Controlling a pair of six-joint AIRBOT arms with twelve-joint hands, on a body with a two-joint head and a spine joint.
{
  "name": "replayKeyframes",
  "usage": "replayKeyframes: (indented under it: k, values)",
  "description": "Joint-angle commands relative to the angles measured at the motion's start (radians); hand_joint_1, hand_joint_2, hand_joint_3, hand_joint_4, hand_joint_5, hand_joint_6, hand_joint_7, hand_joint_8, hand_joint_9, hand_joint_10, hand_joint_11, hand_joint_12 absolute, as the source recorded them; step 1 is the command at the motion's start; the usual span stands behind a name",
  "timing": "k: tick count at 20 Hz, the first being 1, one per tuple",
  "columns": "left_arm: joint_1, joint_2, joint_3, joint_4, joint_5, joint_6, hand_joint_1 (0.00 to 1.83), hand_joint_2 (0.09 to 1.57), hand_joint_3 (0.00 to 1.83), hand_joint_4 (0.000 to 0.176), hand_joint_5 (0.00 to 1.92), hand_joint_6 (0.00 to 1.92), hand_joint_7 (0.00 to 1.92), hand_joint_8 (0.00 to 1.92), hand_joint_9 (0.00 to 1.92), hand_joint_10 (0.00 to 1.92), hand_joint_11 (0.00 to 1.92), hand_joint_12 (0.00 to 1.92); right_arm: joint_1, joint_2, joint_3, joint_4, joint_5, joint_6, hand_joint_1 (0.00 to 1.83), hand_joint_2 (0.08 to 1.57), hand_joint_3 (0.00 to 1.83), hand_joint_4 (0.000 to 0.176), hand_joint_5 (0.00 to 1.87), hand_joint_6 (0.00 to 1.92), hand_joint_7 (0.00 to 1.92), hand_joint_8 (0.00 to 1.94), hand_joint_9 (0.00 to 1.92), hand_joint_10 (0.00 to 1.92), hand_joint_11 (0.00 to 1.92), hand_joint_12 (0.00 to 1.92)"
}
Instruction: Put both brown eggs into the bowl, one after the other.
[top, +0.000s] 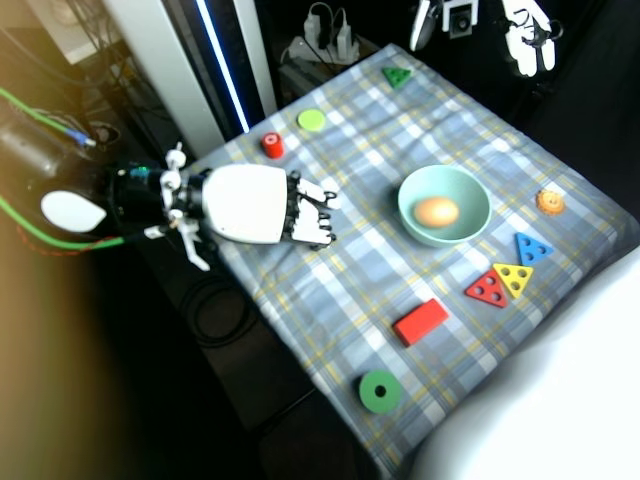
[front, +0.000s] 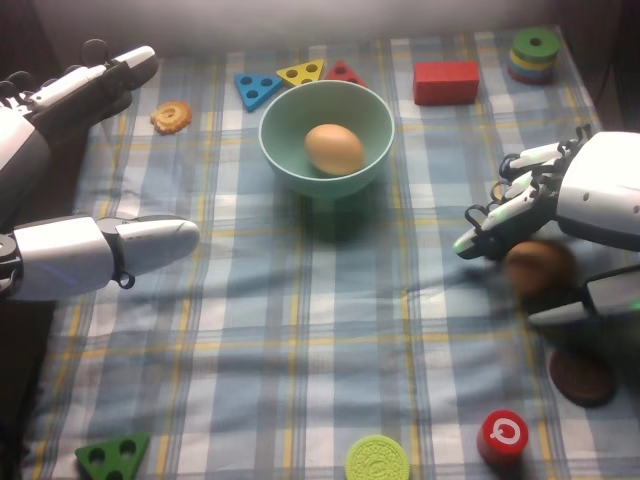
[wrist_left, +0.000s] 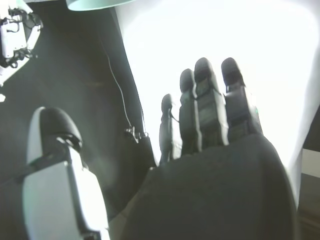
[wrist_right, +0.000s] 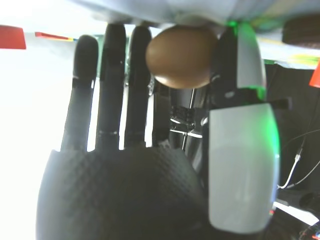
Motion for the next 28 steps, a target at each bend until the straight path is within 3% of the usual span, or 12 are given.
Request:
replayKeyframes:
  k: [1,3,7,8,14,15,18,19,22,23,25,28]
  values:
    - [-0.003,0.000,0.004,0.024,-0.115,-0.006,0.69,0.90,0.00,0.176,0.18,0.00,0.33,0.01,0.33,0.00,0.00,0.40,0.010,0.001,0.006,0.019,0.069,-0.008,1.21,0.99,0.00,0.000,0.90,0.01,0.82,1.28,0.66,1.63,0.63,1.85]
    - [-0.003,-0.002,0.005,0.023,-0.114,-0.006,0.69,0.90,0.00,0.176,0.20,0.00,0.33,0.00,0.31,0.00,0.00,0.34,0.015,0.001,0.010,0.018,0.066,-0.008,1.22,0.98,0.00,0.000,0.95,0.01,0.75,1.51,0.75,1.81,0.76,1.92]
    - [-0.004,-0.005,0.006,0.022,-0.111,-0.006,0.68,0.90,0.00,0.176,0.22,0.00,0.33,0.00,0.32,0.00,0.00,0.38,0.023,-0.003,0.017,0.017,0.058,-0.009,1.31,1.08,0.02,0.000,0.92,0.00,0.93,1.09,0.81,1.55,0.79,1.81]
    - [-0.004,-0.005,0.006,0.021,-0.111,-0.007,0.68,0.89,0.00,0.176,0.22,0.00,0.33,0.00,0.32,0.00,0.00,0.40,0.026,-0.004,0.019,0.017,0.057,-0.009,1.26,1.12,0.00,0.000,0.94,0.79,0.96,1.06,0.93,1.34,0.87,1.67]
    - [-0.005,-0.008,0.008,0.021,-0.111,-0.010,0.71,0.88,0.00,0.176,0.21,0.00,0.33,0.00,0.32,0.00,0.00,0.41,0.036,-0.006,0.020,0.016,0.057,-0.012,1.24,1.14,0.00,0.000,0.90,1.07,0.94,1.09,1.01,1.09,0.90,1.48]
    - [-0.004,-0.008,0.008,0.021,-0.111,-0.012,0.68,0.89,0.00,0.176,0.22,0.00,0.34,0.00,0.32,0.00,0.00,0.47,0.036,-0.005,0.020,0.016,0.057,-0.012,1.35,1.07,0.00,0.000,0.82,0.12,1.05,0.90,1.00,0.73,0.80,1.27]
    - [-0.001,-0.009,0.007,0.019,-0.112,-0.016,0.69,0.89,0.00,0.176,0.21,0.00,0.34,0.00,0.33,0.00,0.00,0.47,0.036,0.003,0.016,0.019,0.060,-0.012,1.08,0.96,0.00,0.000,0.67,0.00,0.85,0.23,0.88,0.52,0.63,1.32]
    - [-0.001,-0.010,0.007,0.019,-0.112,-0.017,0.70,0.88,0.00,0.176,0.21,0.00,0.34,0.00,0.33,0.00,0.00,0.48,0.037,0.009,0.013,0.025,0.064,-0.012,1.00,0.89,0.00,0.056,0.51,0.00,0.72,0.06,0.55,1.31,0.57,1.80]
    - [0.003,-0.012,0.007,0.017,-0.113,-0.020,0.68,0.90,0.00,0.176,0.22,0.01,0.34,0.00,0.33,0.00,0.00,0.47,0.037,0.023,0.004,0.052,0.082,-0.012,0.84,0.88,0.00,0.160,0.26,0.00,0.55,0.00,0.47,0.93,0.42,1.61]
    - [0.005,-0.013,0.007,0.016,-0.114,-0.021,0.68,0.89,0.00,0.176,0.22,0.00,0.33,0.00,0.31,0.00,0.00,0.41,0.037,0.028,0.001,0.062,0.089,-0.012,0.89,0.87,0.00,0.173,0.18,0.00,0.38,0.00,0.39,0.44,0.23,1.27]
    - [0.009,-0.013,0.007,0.015,-0.116,-0.027,0.68,0.89,0.00,0.176,0.23,0.00,0.35,0.00,0.33,0.01,0.00,0.49,0.035,0.045,-0.010,0.084,0.108,-0.014,0.86,0.85,0.00,0.133,0.16,0.00,0.31,0.00,0.41,0.04,0.23,0.66]
    - [0.018,-0.013,0.007,0.011,-0.118,-0.041,0.70,0.88,0.00,0.176,0.25,0.00,0.34,0.00,0.32,0.00,0.00,0.47,0.022,0.077,-0.030,0.116,0.127,-0.041,0.83,0.82,0.00,0.093,0.20,0.00,0.32,0.00,0.41,0.00,0.08,0.91]
